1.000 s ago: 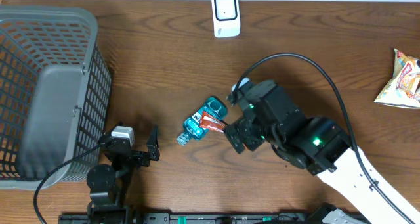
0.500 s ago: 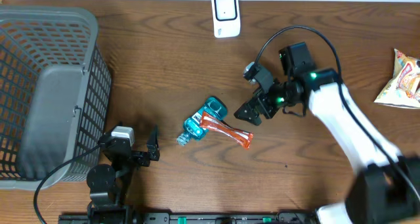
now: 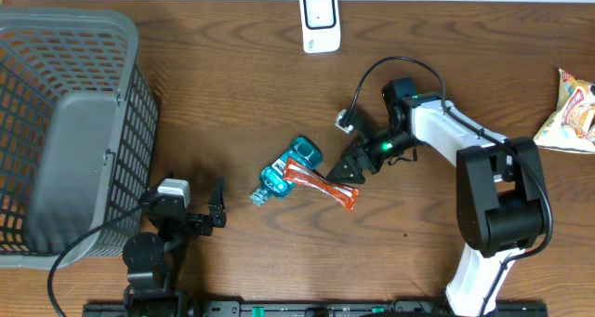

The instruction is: Scan the item barcode

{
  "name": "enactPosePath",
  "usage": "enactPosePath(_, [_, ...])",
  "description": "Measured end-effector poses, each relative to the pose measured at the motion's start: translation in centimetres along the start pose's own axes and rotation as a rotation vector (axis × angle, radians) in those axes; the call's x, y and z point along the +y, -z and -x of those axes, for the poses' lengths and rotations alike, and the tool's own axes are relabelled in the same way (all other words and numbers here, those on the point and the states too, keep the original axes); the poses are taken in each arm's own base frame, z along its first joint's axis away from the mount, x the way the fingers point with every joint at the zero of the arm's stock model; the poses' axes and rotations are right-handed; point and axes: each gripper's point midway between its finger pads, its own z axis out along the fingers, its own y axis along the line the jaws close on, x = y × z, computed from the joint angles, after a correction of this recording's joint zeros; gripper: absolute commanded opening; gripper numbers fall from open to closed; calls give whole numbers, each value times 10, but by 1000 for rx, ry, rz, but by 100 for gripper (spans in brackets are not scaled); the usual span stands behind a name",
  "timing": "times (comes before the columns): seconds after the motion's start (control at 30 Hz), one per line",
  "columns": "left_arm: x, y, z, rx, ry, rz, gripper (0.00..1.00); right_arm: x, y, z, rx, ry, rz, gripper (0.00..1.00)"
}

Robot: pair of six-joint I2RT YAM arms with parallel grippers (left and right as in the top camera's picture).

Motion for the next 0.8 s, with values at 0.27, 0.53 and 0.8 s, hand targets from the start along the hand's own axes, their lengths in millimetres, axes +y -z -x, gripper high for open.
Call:
enactPosePath(0.27, [0, 0, 0, 0, 0, 0, 98, 7, -26, -4, 39, 43, 72, 99])
enactPosePath(0.53, [0, 0, 0, 0, 0, 0, 98, 19, -45, 0, 23, 73, 183, 80])
enactPosePath(0.8, [0, 0, 0, 0, 0, 0, 98, 17, -42, -18, 59, 69, 208, 69])
